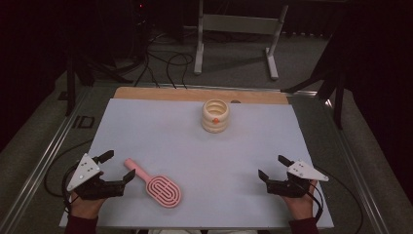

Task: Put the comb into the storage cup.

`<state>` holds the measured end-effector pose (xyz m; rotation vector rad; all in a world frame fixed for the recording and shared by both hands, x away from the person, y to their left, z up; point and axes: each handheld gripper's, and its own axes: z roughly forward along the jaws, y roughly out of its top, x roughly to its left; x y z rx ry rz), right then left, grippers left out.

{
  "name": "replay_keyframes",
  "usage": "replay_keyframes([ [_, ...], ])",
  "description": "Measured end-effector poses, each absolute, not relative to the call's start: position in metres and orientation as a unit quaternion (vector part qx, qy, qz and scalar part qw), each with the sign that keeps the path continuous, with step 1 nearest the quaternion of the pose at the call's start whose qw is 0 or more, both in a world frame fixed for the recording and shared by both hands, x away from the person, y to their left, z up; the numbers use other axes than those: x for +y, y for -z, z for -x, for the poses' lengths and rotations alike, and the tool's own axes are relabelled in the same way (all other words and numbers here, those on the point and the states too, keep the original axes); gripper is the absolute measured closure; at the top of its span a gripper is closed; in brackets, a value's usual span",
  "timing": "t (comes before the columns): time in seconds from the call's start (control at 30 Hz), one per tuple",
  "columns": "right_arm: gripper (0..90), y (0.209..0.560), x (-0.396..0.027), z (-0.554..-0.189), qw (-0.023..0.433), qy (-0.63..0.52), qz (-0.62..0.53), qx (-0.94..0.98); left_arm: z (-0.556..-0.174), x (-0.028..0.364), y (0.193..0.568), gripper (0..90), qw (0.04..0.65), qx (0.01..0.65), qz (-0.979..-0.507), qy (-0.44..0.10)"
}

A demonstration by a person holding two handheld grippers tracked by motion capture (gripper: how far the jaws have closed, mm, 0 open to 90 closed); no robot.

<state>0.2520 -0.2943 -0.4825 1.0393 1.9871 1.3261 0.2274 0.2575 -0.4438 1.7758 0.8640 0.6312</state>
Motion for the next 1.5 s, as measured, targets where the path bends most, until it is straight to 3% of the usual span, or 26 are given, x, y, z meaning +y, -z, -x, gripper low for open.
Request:
replay_keyframes([
  [0.1,7.9,0.483,-0.295,-0.252,0.265,-0.491,-0.386,0.734,-0.228,0.251,0.443,9.0,0.495,0.360,-0.748,-0.257],
  [0.5,8.0,0.484,-0.296,-0.252,0.266,-0.490,-0.388,0.733,-0.228,0.240,0.442,38.7,0.484,0.329,-0.779,-0.227],
  [0.53,8.0,0.484,-0.296,-0.252,0.266,-0.490,-0.388,0.734,-0.228,0.239,0.443,45.4,0.485,0.318,-0.787,-0.211],
  [0.9,7.9,0.484,-0.296,-0.252,0.267,-0.489,-0.389,0.734,-0.227,0.233,0.458,72.7,0.482,0.301,-0.806,-0.163],
  [1.03,8.0,0.485,-0.296,-0.252,0.267,-0.488,-0.390,0.734,-0.225,0.229,0.465,89.8,0.472,0.291,-0.819,-0.148],
  [1.5,8.0,0.485,-0.295,-0.253,0.267,-0.486,-0.389,0.736,-0.207,0.212,0.491,90.0,0.427,0.261,-0.861,-0.093],
])
